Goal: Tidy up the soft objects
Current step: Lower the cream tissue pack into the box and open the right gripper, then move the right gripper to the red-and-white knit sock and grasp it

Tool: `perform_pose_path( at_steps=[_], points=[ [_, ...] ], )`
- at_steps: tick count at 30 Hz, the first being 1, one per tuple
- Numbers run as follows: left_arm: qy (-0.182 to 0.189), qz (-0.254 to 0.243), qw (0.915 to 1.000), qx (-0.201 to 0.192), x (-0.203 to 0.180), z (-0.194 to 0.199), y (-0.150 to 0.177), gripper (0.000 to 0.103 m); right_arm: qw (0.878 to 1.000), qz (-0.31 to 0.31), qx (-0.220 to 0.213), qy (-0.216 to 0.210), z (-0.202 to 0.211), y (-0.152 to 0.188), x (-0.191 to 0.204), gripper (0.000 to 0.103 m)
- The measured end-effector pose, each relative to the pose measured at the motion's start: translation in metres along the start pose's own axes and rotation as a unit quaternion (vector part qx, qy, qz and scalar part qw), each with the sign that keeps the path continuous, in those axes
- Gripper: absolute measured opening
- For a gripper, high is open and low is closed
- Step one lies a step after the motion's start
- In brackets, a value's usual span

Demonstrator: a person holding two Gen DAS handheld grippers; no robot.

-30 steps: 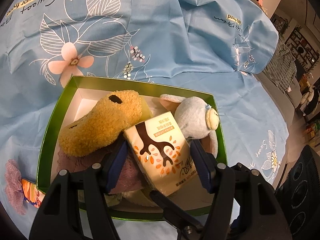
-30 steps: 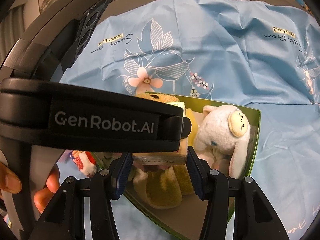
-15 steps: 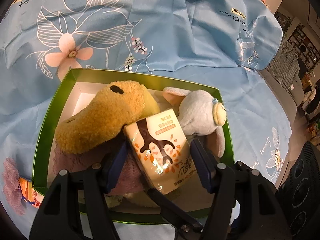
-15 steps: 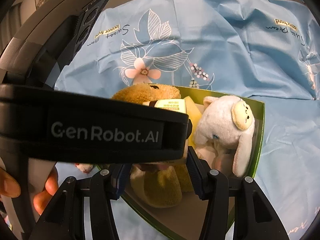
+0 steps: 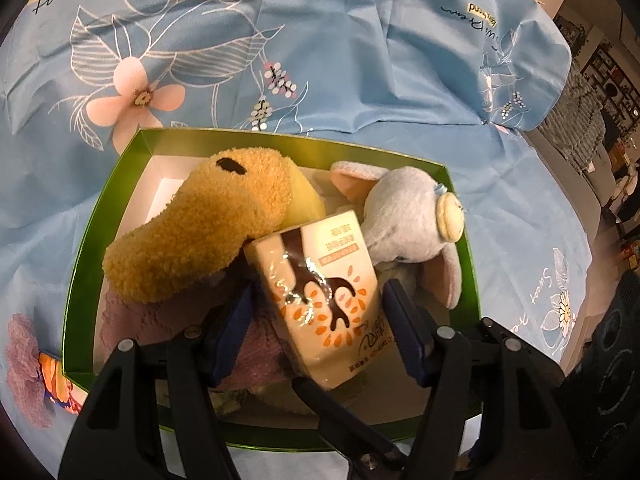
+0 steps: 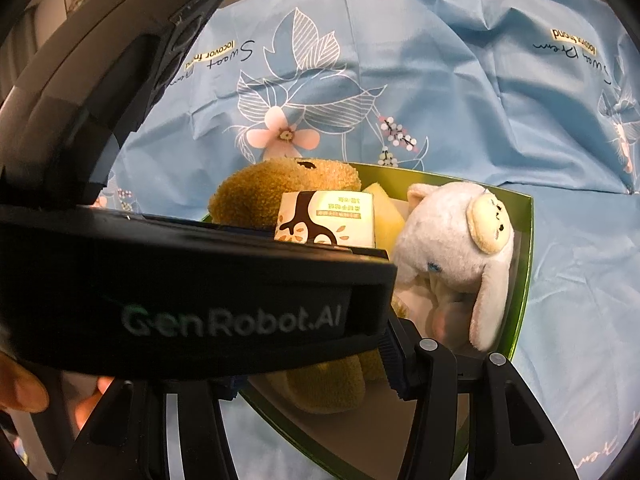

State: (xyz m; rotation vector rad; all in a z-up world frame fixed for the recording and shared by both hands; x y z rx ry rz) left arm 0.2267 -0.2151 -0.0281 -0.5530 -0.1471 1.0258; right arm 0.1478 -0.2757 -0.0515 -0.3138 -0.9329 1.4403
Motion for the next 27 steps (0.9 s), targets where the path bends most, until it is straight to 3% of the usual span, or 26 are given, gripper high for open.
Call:
perform_pose_path(
  at_steps=[3,6,12,25,27],
  points=[
    [-0.009,0.004,0.9999,0.005,0.003,-0.001,0.001,0.079,1.0,0.001,0.004,0.001,0.001,0.0,0.0,0.057],
    [-0.014,0.001,0.9999,0.01,0.002,-0.001,0.004,0.08,1.0,0.004,-0.001,0.011,0.005,0.0,0.001,0.065],
    [-0.028,-0.012,0.9995,0.008,-0.002,0.008,0.009,0.082,1.0,-0.004,-0.016,0.025,0.024,0.002,-0.001,0.072],
    [-0.045,-0.036,0.9976,-0.038,-0.016,0.059,0.047,0.083,0.997,-0.003,-0.068,0.04,0.087,0.03,0.005,0.074],
    [-0.045,-0.036,0.9974,-0.043,-0.017,0.066,0.054,0.103,0.997,0.007,-0.069,0.042,0.092,0.034,0.011,0.074]
  ],
)
Point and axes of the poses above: each gripper's, at about its wrist camera, not at the fingertips, and z roughly against the way its jaws point, x to its left, y to its underside, the point moved 2 cm from there along -z, roughly the way its jaws point, and after that the axes turned 7 degrees about -z, right-handed, at the moved point
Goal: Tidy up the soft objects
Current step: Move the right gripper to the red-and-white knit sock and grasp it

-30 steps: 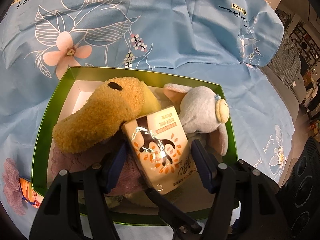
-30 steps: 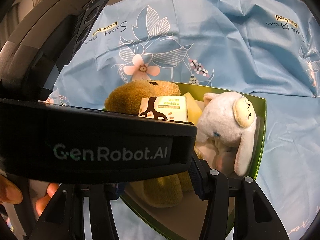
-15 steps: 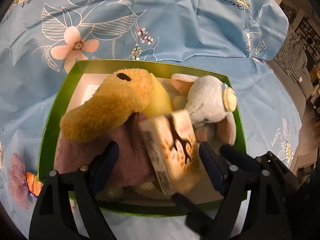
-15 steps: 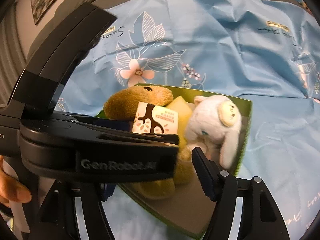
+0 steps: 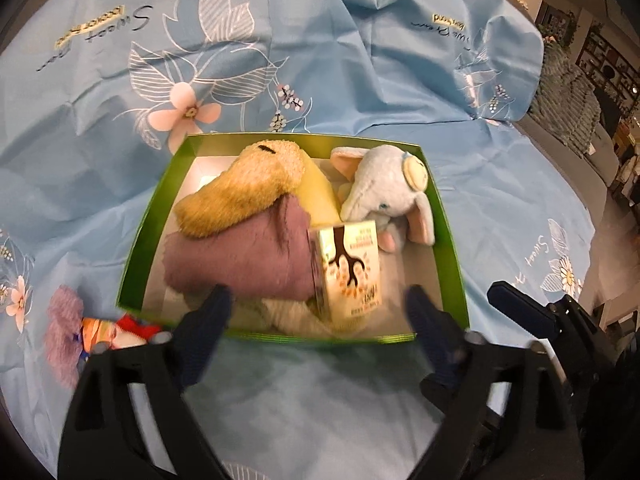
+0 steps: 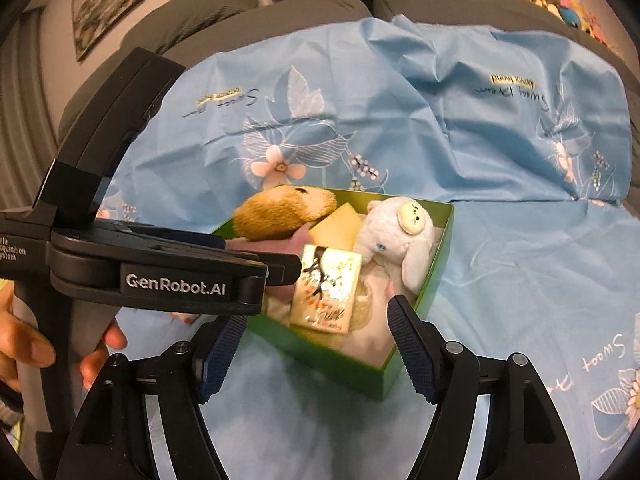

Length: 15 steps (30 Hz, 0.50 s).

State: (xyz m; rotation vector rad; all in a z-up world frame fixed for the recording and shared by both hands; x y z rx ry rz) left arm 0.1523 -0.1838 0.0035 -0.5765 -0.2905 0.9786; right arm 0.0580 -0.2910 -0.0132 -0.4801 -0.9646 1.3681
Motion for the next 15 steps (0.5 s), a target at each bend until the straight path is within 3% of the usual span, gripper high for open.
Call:
perform_pose_path(
  at_steps=[7,15],
  points=[
    [-0.001,0.018,0.9995,-0.026,0.008,0.033,0.03,0.102,0.999,0.03,0.004,-0.013,0.021,0.014,0.029,0.075],
    [-0.011,0.052,0.9981,-0.03,0.034,0.058,0.081,0.102,0.998,0.042,0.037,-0.021,0.025,0.04,0.057,0.078]
  ],
)
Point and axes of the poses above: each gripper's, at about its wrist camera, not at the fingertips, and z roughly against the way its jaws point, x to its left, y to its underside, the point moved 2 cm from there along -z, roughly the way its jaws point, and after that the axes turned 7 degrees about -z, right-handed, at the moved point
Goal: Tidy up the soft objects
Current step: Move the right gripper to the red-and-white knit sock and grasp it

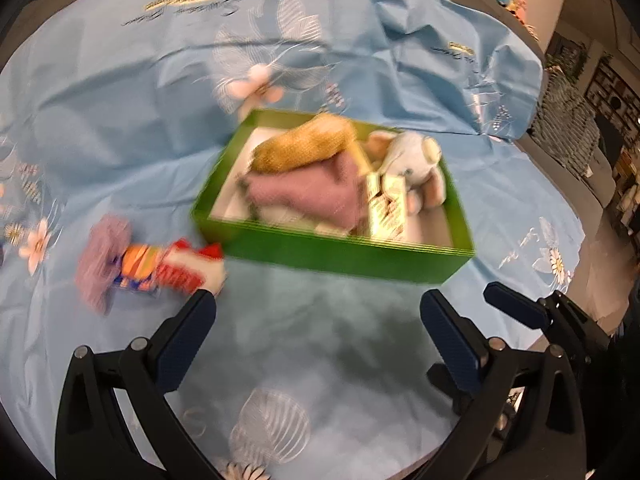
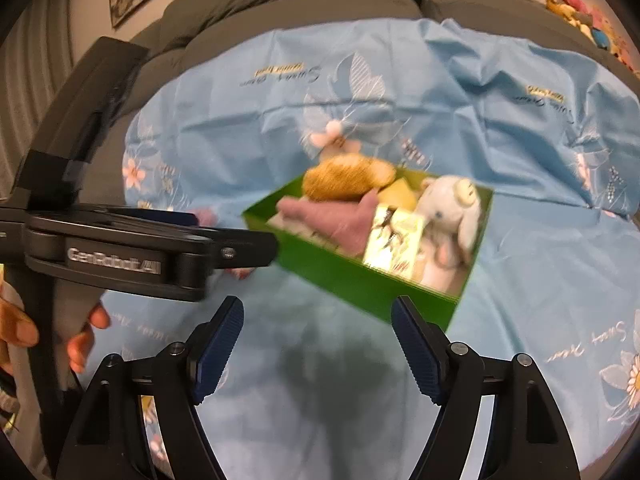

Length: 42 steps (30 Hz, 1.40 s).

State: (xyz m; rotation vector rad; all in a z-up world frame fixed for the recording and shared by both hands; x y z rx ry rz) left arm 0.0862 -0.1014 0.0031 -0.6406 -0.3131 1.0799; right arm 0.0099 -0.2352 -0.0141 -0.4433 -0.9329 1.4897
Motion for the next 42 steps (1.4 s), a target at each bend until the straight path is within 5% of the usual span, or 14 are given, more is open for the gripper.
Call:
perform_pose_path(
  at_steps=[15,38,40,42],
  points=[
    [-0.069,0.107,0.9912,0.037,0.114,0.018,0.103,0.102,0.996,0.028,0.082,-0.033,-0.061,0.039,0.053,0.078],
    [-0.048,0.154,0.9862,0.036,0.161,-0.008,0.088,0.102,0.988,0.077,0.12,-0.065,-0.197,-0.012,0.1,0.077],
    [-0.045,0.158,0.9858,0.036,0.163,-0.009,0.087,0.102,0.987,0.069,0.124,-0.068,-0.202,-0.013,0.099,0.065],
    [-0.043,0.162,0.9853,0.036,0.164,-0.011,0.086,0.102,0.987,0.068,0.131,-0.062,-0.207,-0.012,0.099,0.037]
  ],
)
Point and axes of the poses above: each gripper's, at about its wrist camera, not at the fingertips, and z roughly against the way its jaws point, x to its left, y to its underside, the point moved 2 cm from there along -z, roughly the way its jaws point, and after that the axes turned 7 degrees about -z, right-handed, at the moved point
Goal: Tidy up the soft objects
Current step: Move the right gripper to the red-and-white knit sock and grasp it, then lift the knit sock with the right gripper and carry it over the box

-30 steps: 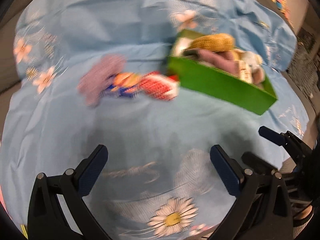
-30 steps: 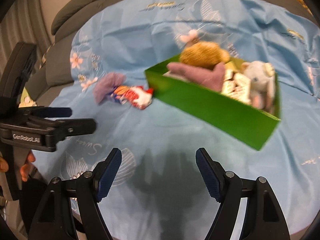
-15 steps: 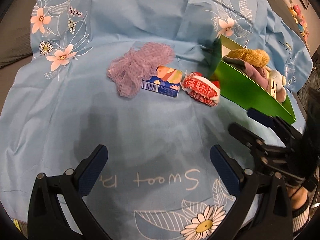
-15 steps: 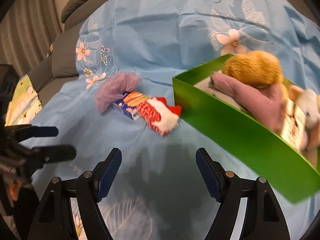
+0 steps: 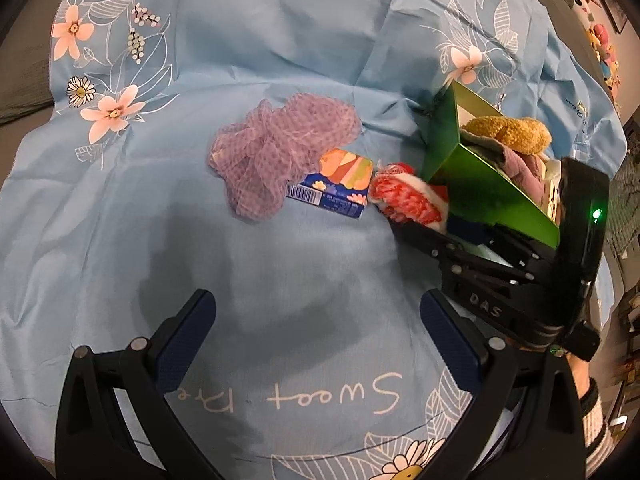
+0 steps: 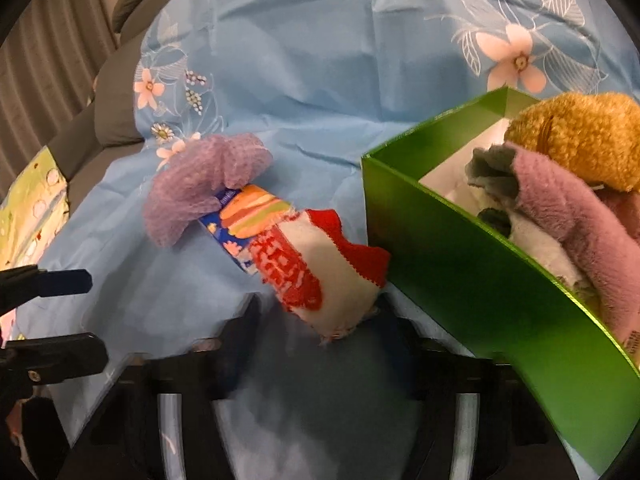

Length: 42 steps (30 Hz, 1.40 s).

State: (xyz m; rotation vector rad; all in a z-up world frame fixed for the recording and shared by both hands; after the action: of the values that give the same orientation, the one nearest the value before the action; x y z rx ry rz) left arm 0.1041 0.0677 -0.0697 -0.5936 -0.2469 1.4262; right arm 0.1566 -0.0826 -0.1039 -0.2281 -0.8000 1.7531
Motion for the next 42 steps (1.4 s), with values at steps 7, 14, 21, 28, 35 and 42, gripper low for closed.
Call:
perform_pose_path(
  at_steps=[7,14,21,28,35,42],
  points=[
    [0.038,-0.001,0.9993,0.005,-0.016,-0.007,-0.005,0.102,1.0,0.005,-0.001,-0.028,0.021,0.018,0.003,0.031],
    [0.075,-0.033,0.9963,0.023,-0.049,-0.014,0.004,0.102,0.999,0.002,0.017,-0.047,0.048,0.063,0.003,0.031],
    [0.108,-0.047,0.9919,0.049,-0.077,-0.026,0.015,0.1,0.998,-0.026,0.019,-0.059,0.071,0.091,-0.002,0.031],
    [0.129,-0.054,0.9875,0.072,-0.095,-0.032,0.027,0.078,0.996,-0.052,0.016,-0.069,0.081,0.103,-0.008,0.031],
    [0.129,-0.064,0.9868,0.075,-0.104,-0.03,0.032,0.061,0.995,-0.064,0.009,-0.078,0.084,0.108,-0.01,0.031],
    [0.12,-0.081,0.9871,0.067,-0.114,-0.027,0.032,0.054,0.994,-0.072,0.003,-0.082,0.088,0.113,-0.014,0.031]
  ],
)
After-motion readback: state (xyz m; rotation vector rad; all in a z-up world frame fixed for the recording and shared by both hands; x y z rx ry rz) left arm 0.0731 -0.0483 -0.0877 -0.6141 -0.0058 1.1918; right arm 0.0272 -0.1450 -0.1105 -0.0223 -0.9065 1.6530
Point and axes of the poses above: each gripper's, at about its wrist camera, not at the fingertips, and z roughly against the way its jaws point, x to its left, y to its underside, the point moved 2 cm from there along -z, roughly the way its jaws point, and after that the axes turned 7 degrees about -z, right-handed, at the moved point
